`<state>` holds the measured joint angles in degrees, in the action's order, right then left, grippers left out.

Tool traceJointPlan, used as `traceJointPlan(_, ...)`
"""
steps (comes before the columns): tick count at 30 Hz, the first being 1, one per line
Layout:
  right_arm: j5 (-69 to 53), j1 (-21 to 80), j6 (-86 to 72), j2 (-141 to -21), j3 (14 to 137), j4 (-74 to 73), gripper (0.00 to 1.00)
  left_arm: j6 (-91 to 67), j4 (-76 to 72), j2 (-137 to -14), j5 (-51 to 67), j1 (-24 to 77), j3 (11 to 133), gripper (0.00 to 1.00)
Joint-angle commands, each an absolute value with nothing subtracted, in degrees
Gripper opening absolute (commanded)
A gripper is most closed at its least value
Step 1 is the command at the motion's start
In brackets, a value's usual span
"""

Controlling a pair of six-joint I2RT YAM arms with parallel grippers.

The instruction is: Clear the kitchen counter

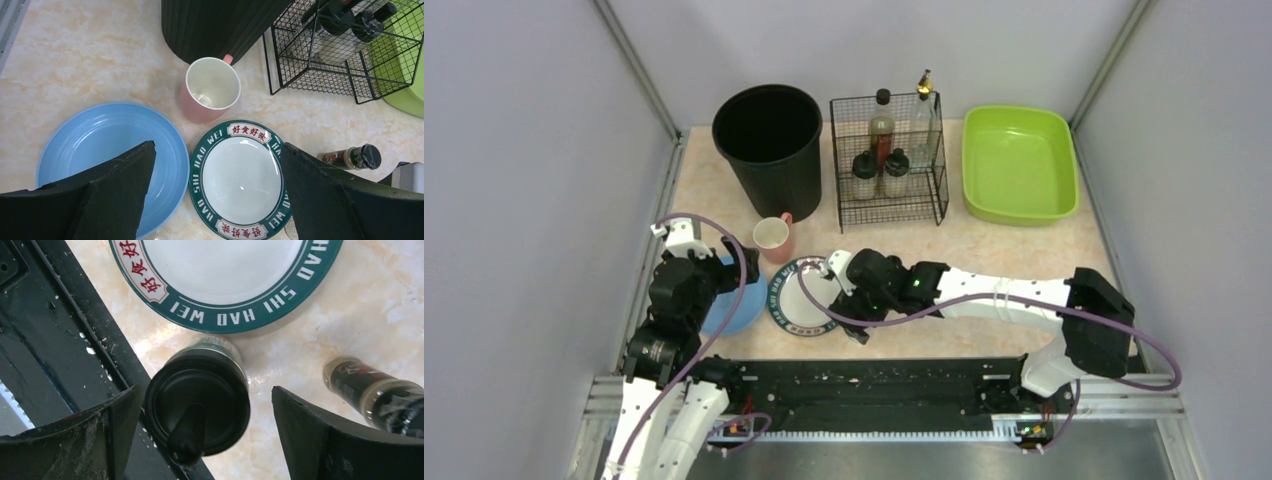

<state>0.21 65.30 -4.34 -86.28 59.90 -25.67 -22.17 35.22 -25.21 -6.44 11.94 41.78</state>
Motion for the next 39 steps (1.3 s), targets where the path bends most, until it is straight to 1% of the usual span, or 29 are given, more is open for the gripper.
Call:
traceJointPlan(1, 1.22, 67.33, -6.04, -87.47, 59.08, -22.43, 0.99, -21.80, 34.65, -24.45, -5.98, 12.04, 41.73, 0.99)
traceJointPlan(5, 1.34, 68.01, -6.56, -88.44, 58.97, -22.16, 0.99, -21.80, 34.63, -24.42, -6.04, 12.04, 41.72, 0.99)
traceJointPlan(13, 5.39, 68.61, -6.68, -88.13, 59.51, -23.03, 0.88, -21.80, 34.67, -24.47, -5.98, 12.04, 41.67, 0.99)
traceJointPlan(16, 6.78, 68.56, -6.80, -87.98, 59.95, -23.45, 0.79, -21.80, 34.63, -24.45, -5.91, 12.04, 41.70, 0.99)
traceJointPlan(26, 8.22, 68.60, -6.26, -85.66, 62.35, -24.70, 0.30, -21.80, 34.64, -24.49, -5.78, 12.04, 41.66, 0.99)
traceJointPlan(27, 8.55, 68.60, -6.19, -85.03, 62.84, -24.77, 0.27, -21.80, 34.70, -24.45, -5.80, 12.04, 41.66, 0.99)
traceJointPlan(29, 9.49, 68.57, -6.00, -83.66, 63.83, -24.68, 0.23, -21.80, 34.61, -24.47, -5.73, 12.04, 41.73, 0.99)
traceJointPlan(30, 10.26, 68.60, -5.96, -83.01, 64.46, -24.69, 0.19, -21.80, 34.62, -24.49, -5.72, 12.04, 41.69, 0.99)
traceJointPlan(32, 12.68, 68.56, -5.88, -81.87, 66.14, -25.00, 0.02, -21.80, 34.56, -24.52, -5.64, 12.04, 41.67, 0.99)
traceJointPlan(33, 13.97, 68.59, -5.63, -81.48, 67.13, -25.35, 0.00, -21.80, 34.54, -24.58, -5.63, 12.04, 41.66, 0.99)
traceJointPlan(39, 22.00, 68.49, -3.26, -80.88, 75.69, -28.17, 0.00, -21.80, 34.46, -24.86, -5.30, 12.04, 41.61, 0.99)
